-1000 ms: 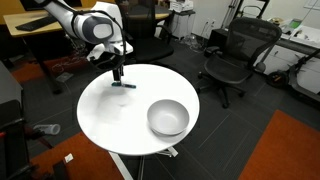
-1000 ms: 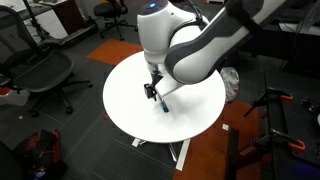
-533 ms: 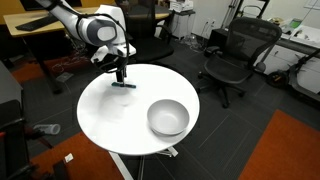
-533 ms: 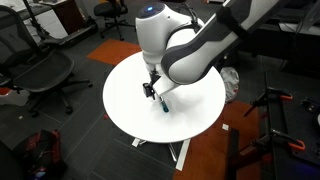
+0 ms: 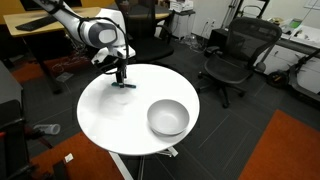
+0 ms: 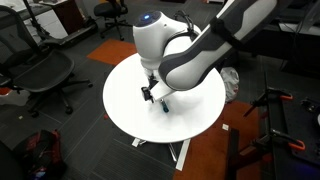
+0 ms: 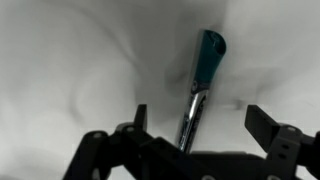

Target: Put the marker in the bowl

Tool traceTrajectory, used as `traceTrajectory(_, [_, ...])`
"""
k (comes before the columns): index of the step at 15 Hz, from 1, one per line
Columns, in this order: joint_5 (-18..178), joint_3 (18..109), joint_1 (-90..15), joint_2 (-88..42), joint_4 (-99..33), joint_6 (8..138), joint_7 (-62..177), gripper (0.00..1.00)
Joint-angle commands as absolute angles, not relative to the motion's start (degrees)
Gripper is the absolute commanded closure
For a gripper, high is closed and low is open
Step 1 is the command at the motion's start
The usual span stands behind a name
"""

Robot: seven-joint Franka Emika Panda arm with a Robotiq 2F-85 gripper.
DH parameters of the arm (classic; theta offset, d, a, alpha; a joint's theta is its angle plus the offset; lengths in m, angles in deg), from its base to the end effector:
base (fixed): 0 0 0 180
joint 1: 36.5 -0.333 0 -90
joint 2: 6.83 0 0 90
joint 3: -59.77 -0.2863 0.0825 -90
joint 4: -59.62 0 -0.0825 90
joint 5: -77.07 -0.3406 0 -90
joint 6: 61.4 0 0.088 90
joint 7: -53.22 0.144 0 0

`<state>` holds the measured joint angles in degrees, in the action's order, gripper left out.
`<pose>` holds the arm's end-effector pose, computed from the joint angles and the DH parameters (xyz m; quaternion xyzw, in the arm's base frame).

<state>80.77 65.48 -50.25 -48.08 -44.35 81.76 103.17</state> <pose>0.5906 0.0828 0.1161 0.9453 -0.3215 0.0103 0.0536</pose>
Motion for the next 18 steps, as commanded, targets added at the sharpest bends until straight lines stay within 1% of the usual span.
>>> traceTrajectory(1, [80.47,66.61,-51.26,-49.3,-43.09,81.82,104.87,0.28])
traceTrajectory(2, [80.47,66.68,-51.23,-49.43,-43.0,81.75,104.83,0.34])
traceTrajectory(3, [80.4,66.69,-51.12,-49.63,-42.82,81.71,104.69,0.44])
traceTrajectory(7, [80.33,66.96,-50.89,-50.29,-41.82,81.36,104.39,0.73])
traceTrajectory(8, [80.34,67.07,-50.88,-50.4,-41.61,81.32,104.38,0.82])
traceTrajectory(10, [80.34,67.24,-50.8,-50.51,-41.19,81.17,104.27,0.95])
traceTrajectory(11, [80.24,67.12,-50.61,-50.44,-41.05,80.85,103.89,1.0])
traceTrajectory(13, [80.58,66.71,-50.11,-48.21,-42.39,79.95,101.72,0.95])
traceTrajectory(18, [82.49,69.49,-49.58,-39.4,-47.95,78.44,100.69,0.95])
